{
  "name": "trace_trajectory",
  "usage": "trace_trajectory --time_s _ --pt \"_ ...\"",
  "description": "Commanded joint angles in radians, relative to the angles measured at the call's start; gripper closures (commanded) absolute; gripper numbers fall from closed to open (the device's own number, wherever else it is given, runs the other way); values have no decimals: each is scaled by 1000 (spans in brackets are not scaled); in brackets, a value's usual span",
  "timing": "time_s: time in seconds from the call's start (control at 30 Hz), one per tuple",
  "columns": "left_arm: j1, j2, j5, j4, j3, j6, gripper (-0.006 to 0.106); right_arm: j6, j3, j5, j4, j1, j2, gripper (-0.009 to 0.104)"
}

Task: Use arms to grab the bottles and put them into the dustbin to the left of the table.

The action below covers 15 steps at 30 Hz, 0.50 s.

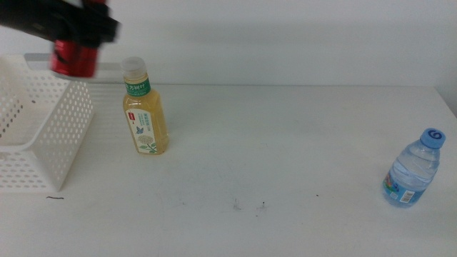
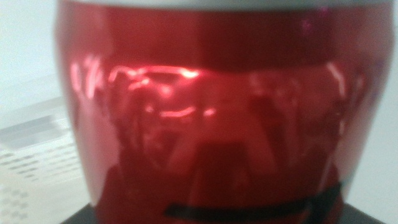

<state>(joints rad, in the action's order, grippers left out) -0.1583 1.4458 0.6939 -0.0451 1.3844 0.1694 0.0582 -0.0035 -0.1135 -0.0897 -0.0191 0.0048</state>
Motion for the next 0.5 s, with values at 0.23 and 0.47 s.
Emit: trace_trajectory --time_s 0.23,0.47 --pt "252 126 184 -133 268 148 73 -2 4 2 -10 -2 -5 2" --pt "400 291 298 -155 429 194 73 -2 4 2 -10 -2 -5 2"
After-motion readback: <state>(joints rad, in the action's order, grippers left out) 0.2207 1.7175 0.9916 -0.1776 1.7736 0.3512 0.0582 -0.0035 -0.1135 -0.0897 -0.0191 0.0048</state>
